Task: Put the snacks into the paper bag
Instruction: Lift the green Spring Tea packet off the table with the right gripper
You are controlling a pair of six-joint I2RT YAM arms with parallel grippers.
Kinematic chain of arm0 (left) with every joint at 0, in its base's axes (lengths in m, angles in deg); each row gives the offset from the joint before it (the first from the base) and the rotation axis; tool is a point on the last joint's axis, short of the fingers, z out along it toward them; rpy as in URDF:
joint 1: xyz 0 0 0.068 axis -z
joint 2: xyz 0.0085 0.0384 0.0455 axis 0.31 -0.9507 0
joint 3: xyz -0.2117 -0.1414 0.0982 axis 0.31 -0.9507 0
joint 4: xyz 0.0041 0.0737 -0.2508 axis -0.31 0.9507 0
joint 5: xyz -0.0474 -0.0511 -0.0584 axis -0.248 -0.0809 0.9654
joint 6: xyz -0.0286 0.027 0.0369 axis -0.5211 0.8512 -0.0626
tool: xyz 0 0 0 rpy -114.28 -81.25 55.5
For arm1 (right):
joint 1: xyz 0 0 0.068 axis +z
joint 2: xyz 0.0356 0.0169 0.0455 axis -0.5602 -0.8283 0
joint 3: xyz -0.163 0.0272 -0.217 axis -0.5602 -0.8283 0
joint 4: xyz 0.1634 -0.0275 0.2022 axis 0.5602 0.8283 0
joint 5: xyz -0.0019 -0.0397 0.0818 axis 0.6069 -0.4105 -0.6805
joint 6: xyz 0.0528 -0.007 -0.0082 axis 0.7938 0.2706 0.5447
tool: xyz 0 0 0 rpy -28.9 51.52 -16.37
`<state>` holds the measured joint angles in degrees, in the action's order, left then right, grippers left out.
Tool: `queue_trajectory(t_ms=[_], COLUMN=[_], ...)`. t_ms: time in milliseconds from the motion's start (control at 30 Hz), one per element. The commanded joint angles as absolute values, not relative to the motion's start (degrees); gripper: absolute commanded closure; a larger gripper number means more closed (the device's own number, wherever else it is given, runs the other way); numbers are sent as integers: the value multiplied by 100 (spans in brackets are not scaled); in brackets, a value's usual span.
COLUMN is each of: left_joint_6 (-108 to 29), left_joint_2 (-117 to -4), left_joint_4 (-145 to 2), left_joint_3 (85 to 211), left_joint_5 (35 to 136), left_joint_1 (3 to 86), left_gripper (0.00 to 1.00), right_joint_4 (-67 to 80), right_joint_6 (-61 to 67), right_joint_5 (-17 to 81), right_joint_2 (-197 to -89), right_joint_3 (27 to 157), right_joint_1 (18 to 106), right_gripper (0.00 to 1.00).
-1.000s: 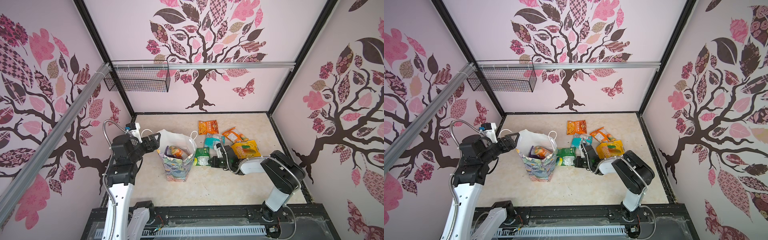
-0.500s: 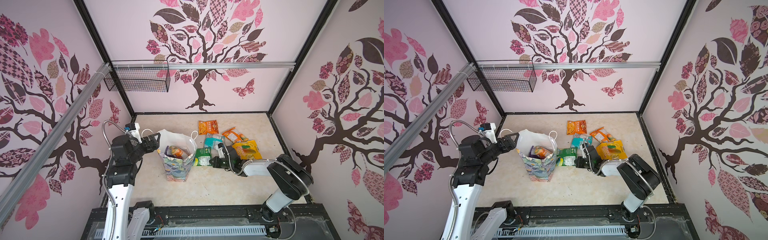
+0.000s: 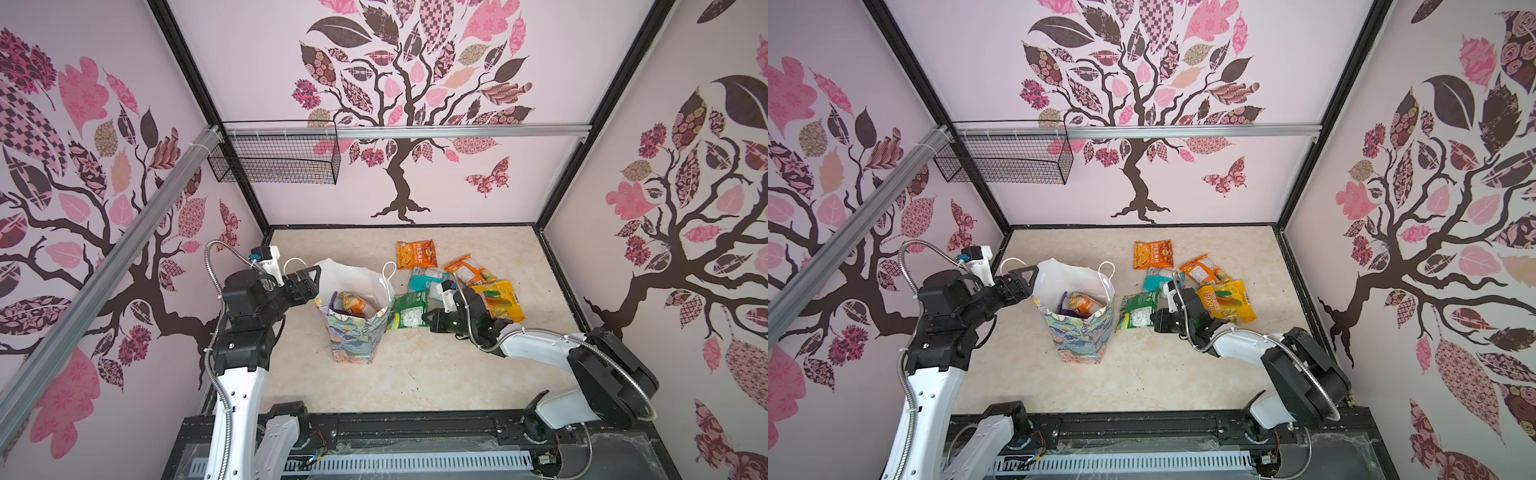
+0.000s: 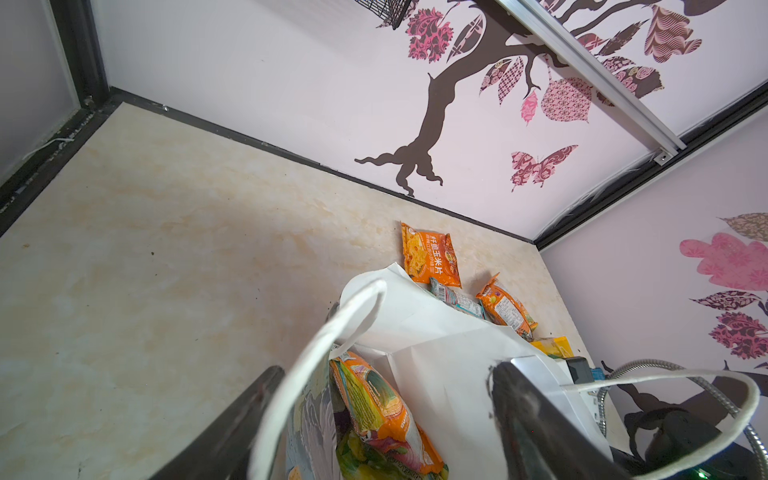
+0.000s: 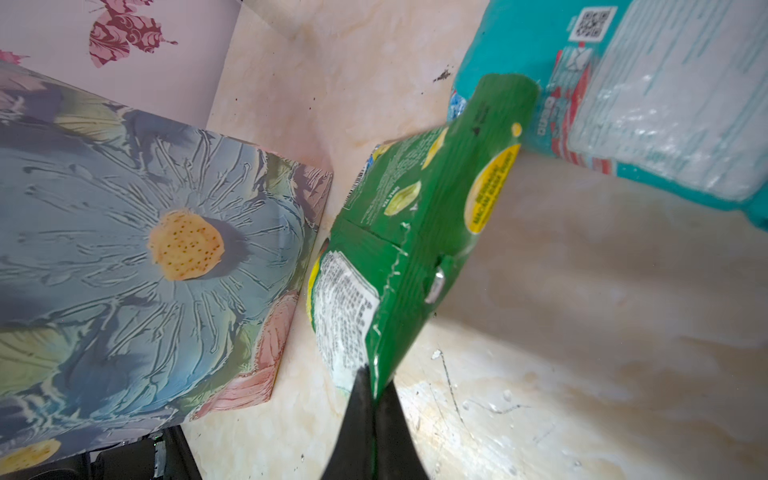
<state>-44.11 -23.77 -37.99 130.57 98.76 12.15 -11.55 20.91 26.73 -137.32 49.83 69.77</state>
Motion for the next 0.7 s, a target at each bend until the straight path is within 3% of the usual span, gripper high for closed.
queue_trajectory(t_ms=[0,667], left_joint_6=[-4464,-4452], left_joint_2=[-2317,-2285], left_joint_4=[-3947,-3940], left_joint_3=[12918,12927], left_joint_5=[9862,9903], left_joint_1=[1185,1185], left_gripper=[19,19], right_joint_4=[-1109,-265], right_joint_6=[2000,1965], right_joint_5=[2652,2572], right_joint_2=[-13374,-11726], right_joint_3=[5007,5042], right_joint_1=[6975,6968], right_gripper=[100,100])
